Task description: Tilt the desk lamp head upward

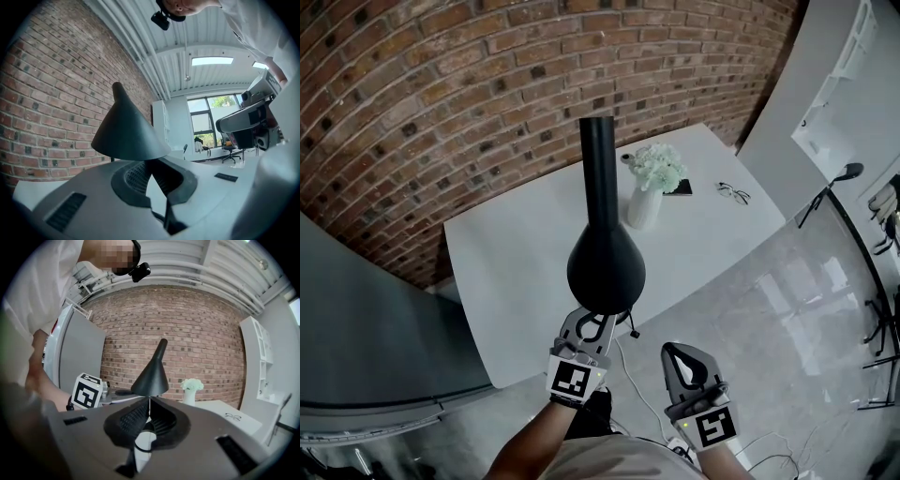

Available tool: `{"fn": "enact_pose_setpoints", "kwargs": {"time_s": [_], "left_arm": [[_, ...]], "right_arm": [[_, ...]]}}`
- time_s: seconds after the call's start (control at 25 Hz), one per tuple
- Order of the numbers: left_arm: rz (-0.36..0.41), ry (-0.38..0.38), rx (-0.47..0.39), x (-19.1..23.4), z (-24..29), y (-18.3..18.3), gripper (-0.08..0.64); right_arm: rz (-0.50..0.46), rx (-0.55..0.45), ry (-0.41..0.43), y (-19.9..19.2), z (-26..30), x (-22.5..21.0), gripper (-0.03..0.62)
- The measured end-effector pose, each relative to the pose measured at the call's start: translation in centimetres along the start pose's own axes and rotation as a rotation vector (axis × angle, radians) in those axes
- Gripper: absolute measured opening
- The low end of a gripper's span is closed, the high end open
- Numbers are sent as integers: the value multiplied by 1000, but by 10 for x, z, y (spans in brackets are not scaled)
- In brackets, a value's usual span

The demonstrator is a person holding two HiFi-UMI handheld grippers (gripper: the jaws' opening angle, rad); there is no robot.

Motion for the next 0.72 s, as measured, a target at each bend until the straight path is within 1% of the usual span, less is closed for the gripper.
{"fn": "enact_pose_setpoints", "kwargs": {"time_s": [0.24,0.4,0.52,0.72], "left_arm": [[26,-10,-14,6,10,-1,6],[74,-12,-18,12,14,3,6],[72,-12,-19,11,13,4,6],[57,-14,-21,7,11,8,6]], "right_arm": [[-4,5,-11,0,14,-11,17],[-20,-11,0,5,25,-14,17],[-35,-16,5,5,28,-17,17],[-21,-31,13,7,35,-18,17]]}}
Point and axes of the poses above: the fingertips, and each gripper's own axes: z forward along the fingers, x to its left, y out of its top, the point moved 9 cm from there along -z, backward along the fingers, and after that the axes turned 7 degrees about -z, right-handed, at the moved point
